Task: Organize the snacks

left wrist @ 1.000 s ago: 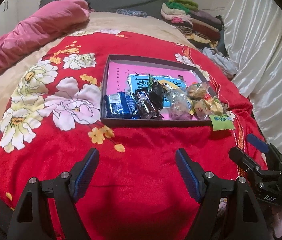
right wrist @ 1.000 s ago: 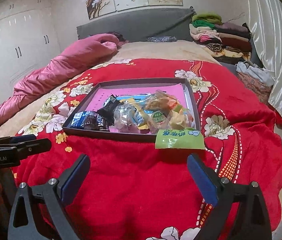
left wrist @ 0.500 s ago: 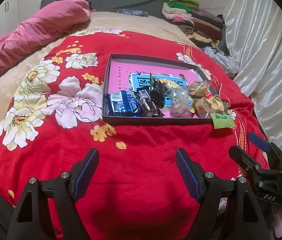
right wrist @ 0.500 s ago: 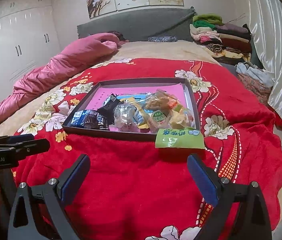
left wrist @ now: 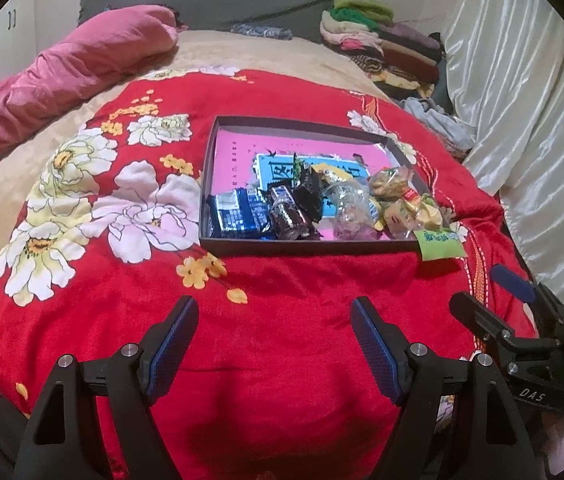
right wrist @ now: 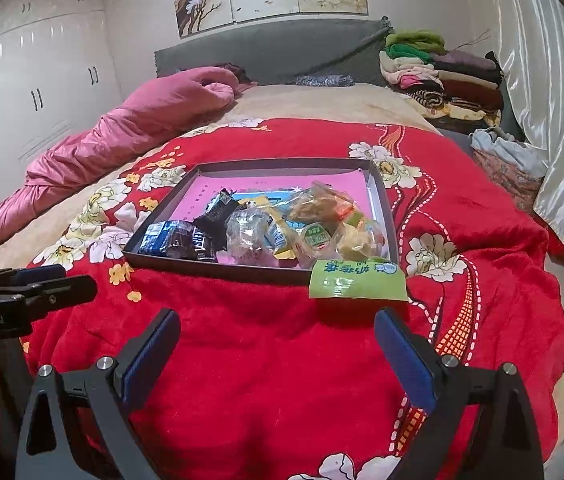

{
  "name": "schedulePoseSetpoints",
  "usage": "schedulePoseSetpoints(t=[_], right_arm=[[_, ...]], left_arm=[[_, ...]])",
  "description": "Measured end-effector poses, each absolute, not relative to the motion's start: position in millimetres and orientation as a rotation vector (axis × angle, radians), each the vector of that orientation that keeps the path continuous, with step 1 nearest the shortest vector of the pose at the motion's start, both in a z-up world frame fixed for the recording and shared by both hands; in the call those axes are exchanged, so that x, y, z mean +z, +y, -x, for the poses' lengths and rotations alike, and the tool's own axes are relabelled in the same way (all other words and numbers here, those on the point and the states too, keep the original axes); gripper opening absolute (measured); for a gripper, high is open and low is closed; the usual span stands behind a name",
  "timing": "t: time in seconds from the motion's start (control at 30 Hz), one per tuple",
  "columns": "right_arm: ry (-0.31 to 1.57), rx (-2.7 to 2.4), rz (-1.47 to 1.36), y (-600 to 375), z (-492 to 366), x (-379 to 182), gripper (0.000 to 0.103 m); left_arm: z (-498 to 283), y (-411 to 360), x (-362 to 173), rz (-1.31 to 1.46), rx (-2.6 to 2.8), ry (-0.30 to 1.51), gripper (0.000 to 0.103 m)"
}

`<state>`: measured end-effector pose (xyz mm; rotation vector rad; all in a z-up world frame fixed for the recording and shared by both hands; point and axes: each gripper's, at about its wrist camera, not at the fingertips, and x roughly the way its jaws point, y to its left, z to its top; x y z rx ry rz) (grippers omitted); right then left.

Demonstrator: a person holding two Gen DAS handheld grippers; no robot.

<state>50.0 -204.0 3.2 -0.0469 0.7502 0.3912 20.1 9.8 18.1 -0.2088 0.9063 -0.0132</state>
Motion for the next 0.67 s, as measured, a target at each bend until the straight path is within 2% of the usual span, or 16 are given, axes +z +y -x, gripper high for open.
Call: schedulePoseSetpoints(t=[0.47,0.67], right_arm=[[0.734,0.372,0.067,-204.4,-50.4,2.1,0.098],[0.618,0.310,0.032,-225.5,-57.4,14.3,0.098]], left_arm=[[-23.2,1.0,10.9,0.172,0.010,0.912,0.080],[-30.6,15.9,3.5,0.255,-0.020,0.869,0.080]])
